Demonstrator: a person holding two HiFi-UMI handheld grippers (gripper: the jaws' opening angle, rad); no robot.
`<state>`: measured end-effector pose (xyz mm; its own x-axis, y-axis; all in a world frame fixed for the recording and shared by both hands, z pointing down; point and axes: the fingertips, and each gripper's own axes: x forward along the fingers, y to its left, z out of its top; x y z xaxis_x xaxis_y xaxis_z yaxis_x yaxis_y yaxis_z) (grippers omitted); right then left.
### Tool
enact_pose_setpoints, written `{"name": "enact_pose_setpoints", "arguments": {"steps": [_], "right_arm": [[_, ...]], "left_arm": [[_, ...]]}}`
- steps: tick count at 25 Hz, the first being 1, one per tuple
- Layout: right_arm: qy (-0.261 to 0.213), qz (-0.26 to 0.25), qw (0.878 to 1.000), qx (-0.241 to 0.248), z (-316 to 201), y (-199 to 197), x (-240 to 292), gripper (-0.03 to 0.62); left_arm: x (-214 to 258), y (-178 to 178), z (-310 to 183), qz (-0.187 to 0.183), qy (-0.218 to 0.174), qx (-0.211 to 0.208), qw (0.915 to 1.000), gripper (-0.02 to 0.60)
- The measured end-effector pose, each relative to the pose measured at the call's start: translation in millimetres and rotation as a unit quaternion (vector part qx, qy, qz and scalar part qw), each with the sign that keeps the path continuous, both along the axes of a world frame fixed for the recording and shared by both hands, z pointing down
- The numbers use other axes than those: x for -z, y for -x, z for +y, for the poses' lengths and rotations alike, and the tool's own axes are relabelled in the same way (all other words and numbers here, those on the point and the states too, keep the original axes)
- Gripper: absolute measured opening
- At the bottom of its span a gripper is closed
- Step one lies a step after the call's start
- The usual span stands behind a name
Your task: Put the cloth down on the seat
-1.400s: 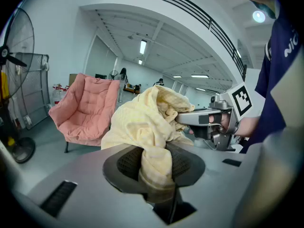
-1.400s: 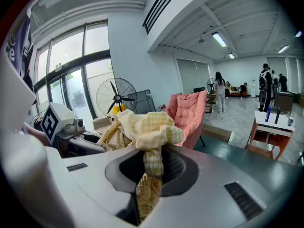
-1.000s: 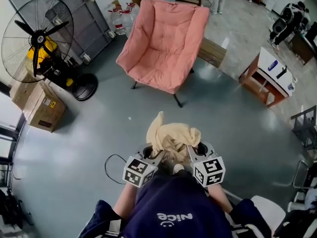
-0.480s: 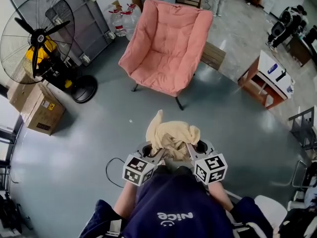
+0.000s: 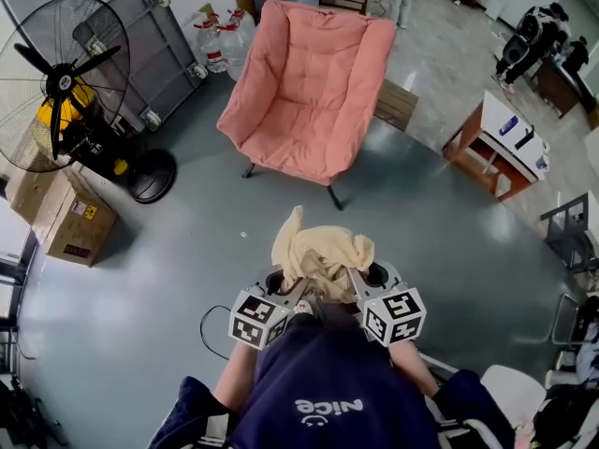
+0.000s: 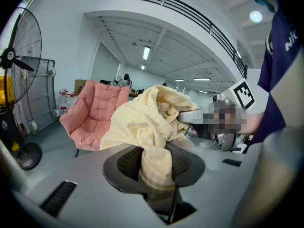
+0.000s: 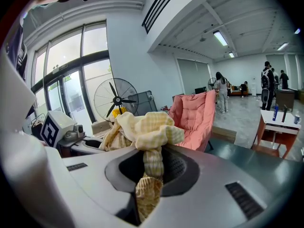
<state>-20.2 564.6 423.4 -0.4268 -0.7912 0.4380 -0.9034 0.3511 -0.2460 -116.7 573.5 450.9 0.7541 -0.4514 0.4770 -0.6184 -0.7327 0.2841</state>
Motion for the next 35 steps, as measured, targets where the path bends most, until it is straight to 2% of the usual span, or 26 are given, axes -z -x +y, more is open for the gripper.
{"name": "enact_pose_setpoints", "arguments": {"steps": [9,24,30,35], "right_arm": [[-0.009,0.003,1.000,0.023,-60.1,-13.6,0.4,0.078],[-0.020,0.003,0.998,0.057,-202.0,-90.1,6.1,0.078],[-0.025,0.005,0.996,0.085,-239.6,-125.7,2.9,0.078],[-0.025,0.002,0.995,0.096,-256.7,-138.6,-0.1,0.077]], "left_arm": [[1.0,-14.8,-54.5,-0.004,0.004,0.028,0.9996,0.129],[6.8,-92.9,-186.6,-0.007,-0.008,0.059,0.9982,0.129],[2.0,-130.8,-219.9,-0.009,-0.014,0.080,0.9966,0.129],[-1.7,-145.1,-236.5,-0.010,-0.010,0.090,0.9958,0.129]]}}
